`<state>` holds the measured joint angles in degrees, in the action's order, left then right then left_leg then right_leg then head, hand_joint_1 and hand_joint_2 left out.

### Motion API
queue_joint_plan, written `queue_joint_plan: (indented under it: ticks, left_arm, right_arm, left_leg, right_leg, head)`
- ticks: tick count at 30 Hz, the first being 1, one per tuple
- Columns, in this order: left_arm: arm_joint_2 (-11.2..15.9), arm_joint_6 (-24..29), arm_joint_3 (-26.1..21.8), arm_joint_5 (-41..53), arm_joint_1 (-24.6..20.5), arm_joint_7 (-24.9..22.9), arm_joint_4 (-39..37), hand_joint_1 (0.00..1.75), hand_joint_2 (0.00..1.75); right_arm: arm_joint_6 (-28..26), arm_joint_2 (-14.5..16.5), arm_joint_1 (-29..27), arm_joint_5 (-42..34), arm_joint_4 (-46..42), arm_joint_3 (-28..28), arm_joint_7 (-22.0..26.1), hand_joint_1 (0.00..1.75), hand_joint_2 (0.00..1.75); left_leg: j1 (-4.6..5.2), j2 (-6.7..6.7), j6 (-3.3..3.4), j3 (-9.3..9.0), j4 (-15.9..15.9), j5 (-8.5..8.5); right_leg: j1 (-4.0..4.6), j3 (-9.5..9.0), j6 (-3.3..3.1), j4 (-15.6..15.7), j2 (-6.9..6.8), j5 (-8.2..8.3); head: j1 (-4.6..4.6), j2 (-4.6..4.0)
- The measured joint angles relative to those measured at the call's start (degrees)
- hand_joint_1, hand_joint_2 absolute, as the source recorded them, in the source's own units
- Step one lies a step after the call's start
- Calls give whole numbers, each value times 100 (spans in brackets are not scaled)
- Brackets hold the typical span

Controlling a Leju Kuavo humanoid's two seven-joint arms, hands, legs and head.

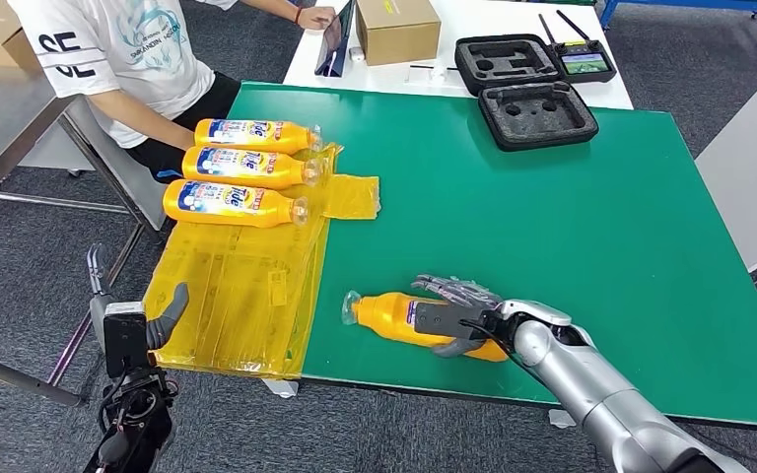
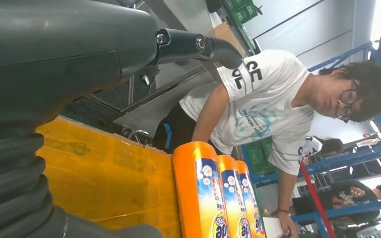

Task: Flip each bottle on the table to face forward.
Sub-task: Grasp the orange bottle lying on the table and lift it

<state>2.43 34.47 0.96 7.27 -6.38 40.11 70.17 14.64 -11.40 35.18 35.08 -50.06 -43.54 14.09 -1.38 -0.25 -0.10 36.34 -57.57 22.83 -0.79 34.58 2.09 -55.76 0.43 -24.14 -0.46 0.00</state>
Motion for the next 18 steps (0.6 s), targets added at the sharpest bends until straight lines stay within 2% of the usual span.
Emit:
queue_joint_plan:
  ticks: [12, 18]
  left_arm:
    - [0, 15, 9, -134, -11, 0, -44, 0, 175]
    - [0, -3, 9, -133, 45, 1, -20, 0, 175]
  right_arm:
    - [54, -121, 133, 14, 127, -229, 91, 175, 175]
    - [-440, -116, -31, -293, 26, -118, 410, 175, 175]
  left_leg:
    - [0, 0, 0, -2, 0, 0]
    - [0, 0, 0, -1, 0, 0]
  right_leg:
    - [0, -2, 0, 0, -1, 0]
    - [0, -3, 0, 0, -1, 0]
  head:
    - [0, -1]
    - [1, 0]
